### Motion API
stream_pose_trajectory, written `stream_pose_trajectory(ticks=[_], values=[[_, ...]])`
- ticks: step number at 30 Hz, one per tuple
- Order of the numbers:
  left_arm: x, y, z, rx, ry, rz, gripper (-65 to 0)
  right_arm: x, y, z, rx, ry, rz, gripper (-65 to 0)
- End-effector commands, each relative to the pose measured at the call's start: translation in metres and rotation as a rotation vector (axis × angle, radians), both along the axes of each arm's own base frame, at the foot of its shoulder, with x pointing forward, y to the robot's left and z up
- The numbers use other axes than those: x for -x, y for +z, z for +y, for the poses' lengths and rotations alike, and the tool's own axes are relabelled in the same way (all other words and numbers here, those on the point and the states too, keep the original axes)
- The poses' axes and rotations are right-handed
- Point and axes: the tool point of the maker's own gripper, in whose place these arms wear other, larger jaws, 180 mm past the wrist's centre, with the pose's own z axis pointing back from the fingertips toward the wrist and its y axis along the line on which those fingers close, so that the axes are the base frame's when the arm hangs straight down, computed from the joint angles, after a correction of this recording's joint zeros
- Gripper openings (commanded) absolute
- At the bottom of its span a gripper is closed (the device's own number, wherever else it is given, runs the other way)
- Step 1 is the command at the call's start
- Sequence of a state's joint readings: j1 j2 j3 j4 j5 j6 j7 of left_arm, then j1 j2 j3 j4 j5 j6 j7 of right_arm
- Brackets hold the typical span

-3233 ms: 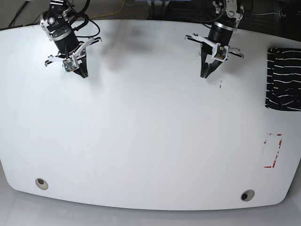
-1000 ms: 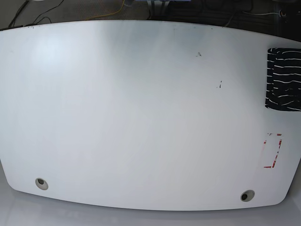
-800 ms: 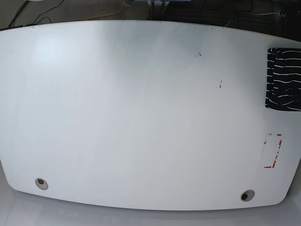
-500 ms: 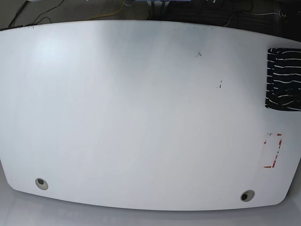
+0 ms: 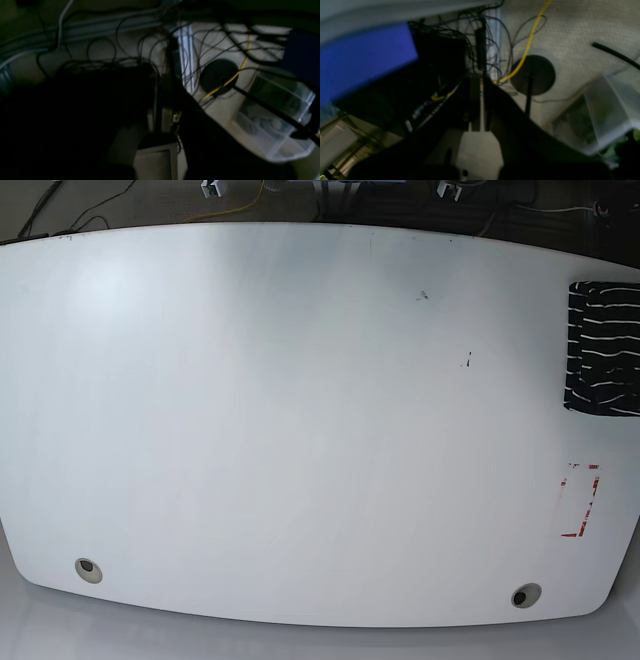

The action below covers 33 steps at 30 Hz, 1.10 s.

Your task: Layout the t-shirt on the table in an organized manner, then fold the t-shirt properly

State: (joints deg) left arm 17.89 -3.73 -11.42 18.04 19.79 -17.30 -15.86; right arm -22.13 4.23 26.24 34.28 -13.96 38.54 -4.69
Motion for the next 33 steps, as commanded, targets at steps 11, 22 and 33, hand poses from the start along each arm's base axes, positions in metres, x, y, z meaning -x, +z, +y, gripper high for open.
stream_pose_trajectory(ticks=[11,22,33], values=[[-0.008,-0.015,0.002,-0.082,-0.033,0.077,-62.8,-0.019,-0.019,-0.016,0.079,0.017,0.043,-62.9],[-0.04,-0.02,0.014,-0.171,-0.037,0.107,-62.8,-0.032,-0.031,-0.02,0.16,0.061,0.086,-62.7],[-0.044,-0.021,0.019,-0.208,-0.035,0.139,-62.8,-0.032,-0.032,-0.023,0.177,0.073,0.115,-62.6]])
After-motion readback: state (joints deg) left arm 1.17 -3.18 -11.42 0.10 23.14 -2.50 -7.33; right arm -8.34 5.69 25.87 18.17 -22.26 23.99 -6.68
